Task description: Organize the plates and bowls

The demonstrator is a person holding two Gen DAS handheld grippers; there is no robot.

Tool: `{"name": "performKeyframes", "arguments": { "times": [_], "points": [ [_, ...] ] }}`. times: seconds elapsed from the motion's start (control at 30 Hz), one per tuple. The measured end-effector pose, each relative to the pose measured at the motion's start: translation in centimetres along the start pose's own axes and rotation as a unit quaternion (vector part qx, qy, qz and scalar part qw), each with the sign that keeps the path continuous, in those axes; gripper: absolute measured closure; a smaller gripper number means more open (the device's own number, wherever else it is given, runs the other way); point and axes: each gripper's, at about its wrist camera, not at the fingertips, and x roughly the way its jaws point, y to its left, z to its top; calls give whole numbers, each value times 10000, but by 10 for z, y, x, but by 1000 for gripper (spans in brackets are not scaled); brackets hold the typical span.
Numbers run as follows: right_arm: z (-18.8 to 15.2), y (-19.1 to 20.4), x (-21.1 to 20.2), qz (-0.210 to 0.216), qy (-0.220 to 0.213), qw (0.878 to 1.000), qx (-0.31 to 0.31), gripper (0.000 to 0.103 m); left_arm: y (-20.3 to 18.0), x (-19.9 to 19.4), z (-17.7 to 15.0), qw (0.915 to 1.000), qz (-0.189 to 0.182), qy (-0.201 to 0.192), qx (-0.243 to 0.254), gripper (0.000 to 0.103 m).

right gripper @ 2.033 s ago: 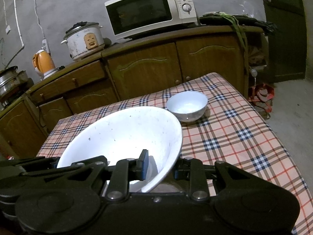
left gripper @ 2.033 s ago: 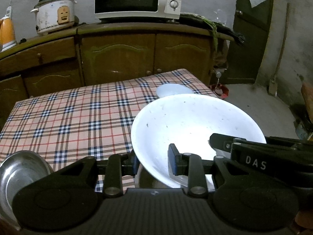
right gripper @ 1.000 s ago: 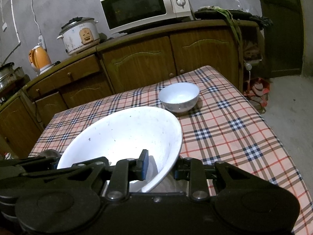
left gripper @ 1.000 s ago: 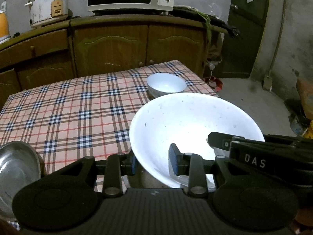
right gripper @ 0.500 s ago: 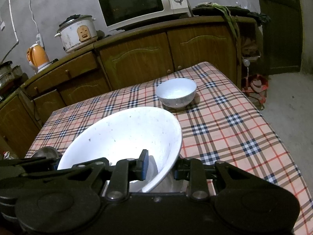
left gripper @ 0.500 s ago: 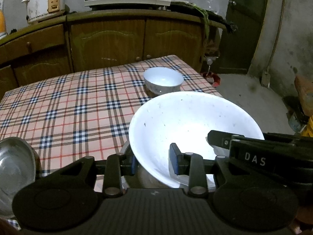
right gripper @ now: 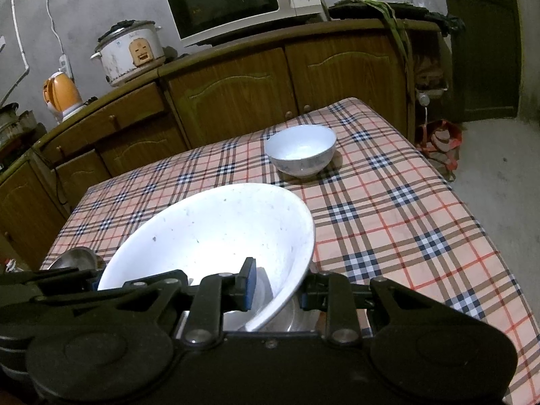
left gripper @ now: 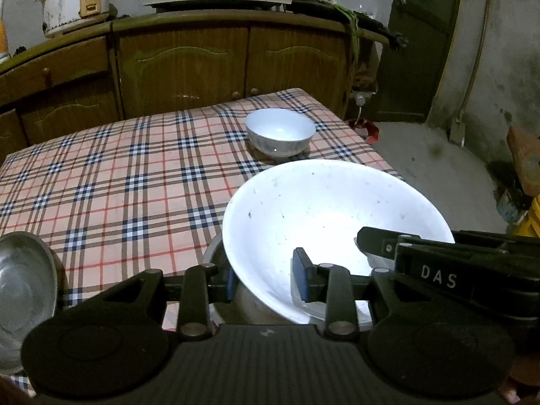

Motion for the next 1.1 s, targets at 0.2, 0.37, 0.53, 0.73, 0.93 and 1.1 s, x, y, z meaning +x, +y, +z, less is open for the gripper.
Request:
{"name": "performKeyframes", "arguments": {
  "times": [0.2, 0.37, 0.53, 0.73, 0.93, 1.1],
  "points": [
    [-4, -2, 4, 6, 86, 9999, 55, 72, 2, 3, -3, 10000, -46, 64, -4, 70],
    [-8, -1, 7, -11, 138, 9999, 48, 71, 3, 6, -4, 9999, -32, 101, 7, 70],
    [-10, -1, 10, -10, 181, 9998, 62, 71, 4, 8, -6, 9999, -30, 142, 0, 70],
    [-13, -1, 14, -15, 247, 9997, 69, 72, 5, 11, -8, 9998, -30, 209, -6, 69],
    [-19, -1, 20, -17, 354, 9994, 55, 71, 9, 16, -13, 9995, -4, 314, -8, 68],
    [-22, 0, 25, -28, 439, 9990, 50, 72, 11, 20, -17, 9992, 21, 404, -6, 68]
  ]
}}
